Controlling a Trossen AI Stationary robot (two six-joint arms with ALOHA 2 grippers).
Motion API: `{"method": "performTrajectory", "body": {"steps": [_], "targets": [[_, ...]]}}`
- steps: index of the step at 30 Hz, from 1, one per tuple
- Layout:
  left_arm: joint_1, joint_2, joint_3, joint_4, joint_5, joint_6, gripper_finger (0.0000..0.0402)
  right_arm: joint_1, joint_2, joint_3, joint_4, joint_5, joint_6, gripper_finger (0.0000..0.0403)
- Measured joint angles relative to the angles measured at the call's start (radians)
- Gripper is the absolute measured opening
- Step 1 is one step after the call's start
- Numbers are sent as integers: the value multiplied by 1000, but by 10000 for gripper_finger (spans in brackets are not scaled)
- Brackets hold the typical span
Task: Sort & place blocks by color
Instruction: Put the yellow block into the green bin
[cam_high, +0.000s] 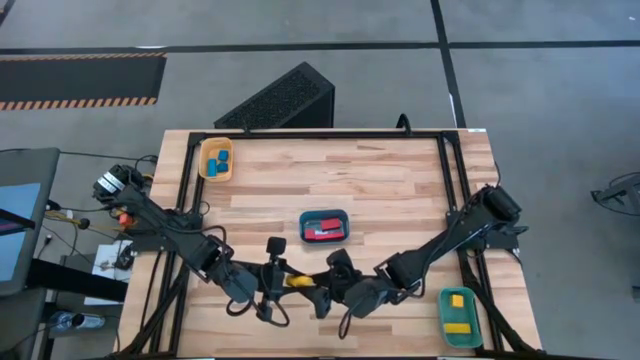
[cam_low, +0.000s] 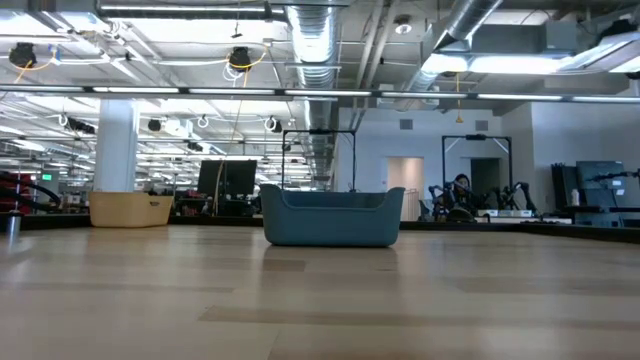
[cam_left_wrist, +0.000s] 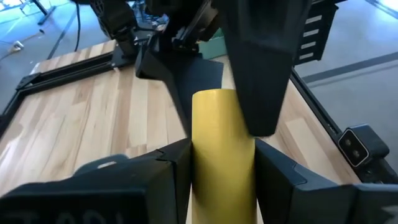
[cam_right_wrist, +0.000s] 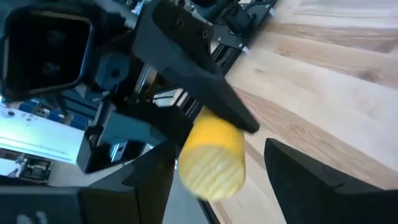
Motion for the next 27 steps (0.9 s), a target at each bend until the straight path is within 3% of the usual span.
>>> {"method": "performTrajectory", "body": {"steps": [4,9,15,19,27], "targets": [[0,0,0,0,-13,-1,108,-18,0,0,0,-27,-13,229],[0,0,0,-10,-14,-4,109,-36,-1,0,4,-68,-45,119],[5,0,0,-10,-21,-7,112,-44,-2,0,2,-74,-82,118],[18,0,0,-15,-27,-93,137,-46,-4,2,-44,-74,-93,118],[58,-21,2,-133,-33,-279,216,-15,-95,-2,-456,-78,26,118]]}}
